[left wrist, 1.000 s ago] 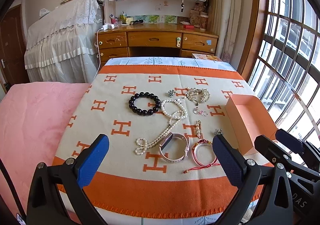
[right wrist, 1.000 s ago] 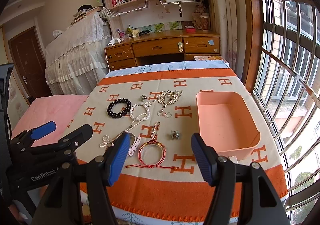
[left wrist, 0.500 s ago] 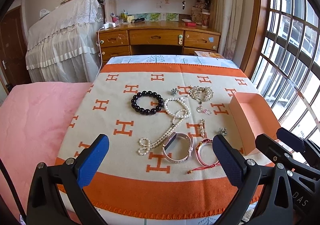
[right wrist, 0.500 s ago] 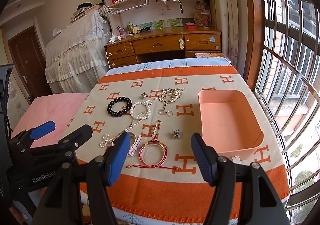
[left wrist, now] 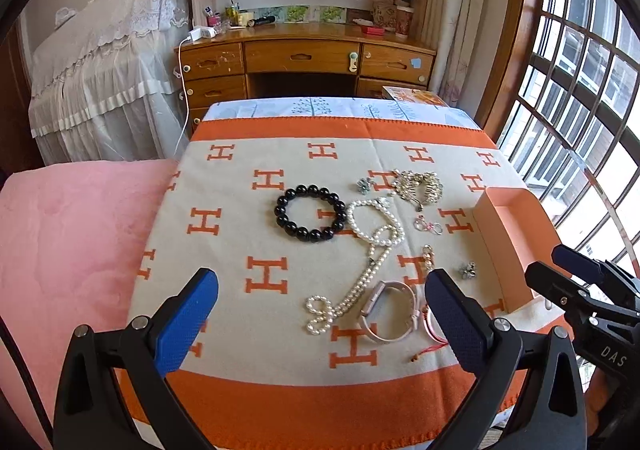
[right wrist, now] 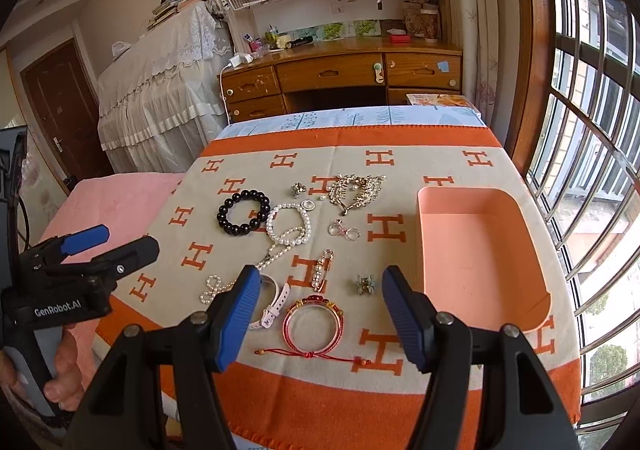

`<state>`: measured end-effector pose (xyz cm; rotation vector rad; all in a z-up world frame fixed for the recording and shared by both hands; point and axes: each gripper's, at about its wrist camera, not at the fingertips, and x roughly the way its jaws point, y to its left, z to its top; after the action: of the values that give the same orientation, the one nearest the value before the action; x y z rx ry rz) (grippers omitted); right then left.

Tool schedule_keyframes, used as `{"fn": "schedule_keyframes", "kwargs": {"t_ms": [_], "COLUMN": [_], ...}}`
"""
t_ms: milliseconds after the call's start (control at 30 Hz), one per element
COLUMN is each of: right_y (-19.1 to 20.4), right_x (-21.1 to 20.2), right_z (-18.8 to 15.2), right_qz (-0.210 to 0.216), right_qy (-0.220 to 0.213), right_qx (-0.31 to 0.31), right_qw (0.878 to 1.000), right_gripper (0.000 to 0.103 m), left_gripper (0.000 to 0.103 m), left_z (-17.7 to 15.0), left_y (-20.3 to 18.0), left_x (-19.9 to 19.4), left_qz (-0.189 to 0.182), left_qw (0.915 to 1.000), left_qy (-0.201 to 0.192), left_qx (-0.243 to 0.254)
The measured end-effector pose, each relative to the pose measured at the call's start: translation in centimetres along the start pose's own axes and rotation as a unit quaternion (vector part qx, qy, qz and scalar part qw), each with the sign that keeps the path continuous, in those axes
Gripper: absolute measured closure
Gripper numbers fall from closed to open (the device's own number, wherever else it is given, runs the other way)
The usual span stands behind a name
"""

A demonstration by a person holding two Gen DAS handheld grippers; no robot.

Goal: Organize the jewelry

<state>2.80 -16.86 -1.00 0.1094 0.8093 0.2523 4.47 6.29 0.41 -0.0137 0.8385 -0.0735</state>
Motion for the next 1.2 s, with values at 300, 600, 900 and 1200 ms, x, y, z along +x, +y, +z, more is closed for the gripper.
{"fn": "schedule_keyframes", "kwargs": {"t_ms": [300, 600, 900, 1200], "right_y": [0.4, 1.4, 1.6, 3.2], "right_x": [5.5, 15.9, 21.7, 22.5], "right_z": [5.8, 8.5, 7.8, 7.2], "right_qz": [0.027, 0.046, 0.018, -0.021], "right_qy": [0.061, 0.183, 0.245, 0.244], "right_qx": [-0.023, -0.014, -0.011, -0.069], "right_qw": [0.998, 0.982, 0.969, 0.967], "right_gripper": [0.039, 0.064, 0.083, 0.095], "left_gripper": [0.001, 0.001, 0.004, 0.035], "left_z": [4.1, 6.8, 6.8, 7.1], "left_y": [2.4, 5.8, 6.8, 5.9], "left_x": [3.8, 13.8, 20.5, 22.5], "left_qz": [0.037, -0.005, -0.013, -0.016], "left_qw": [0.9978, 0.9926, 0.9837, 0.9762], "left_qy": [0.018, 0.121, 0.176, 0.215], "left_qx": [0.052, -0.007, -0.031, -0.022]}}
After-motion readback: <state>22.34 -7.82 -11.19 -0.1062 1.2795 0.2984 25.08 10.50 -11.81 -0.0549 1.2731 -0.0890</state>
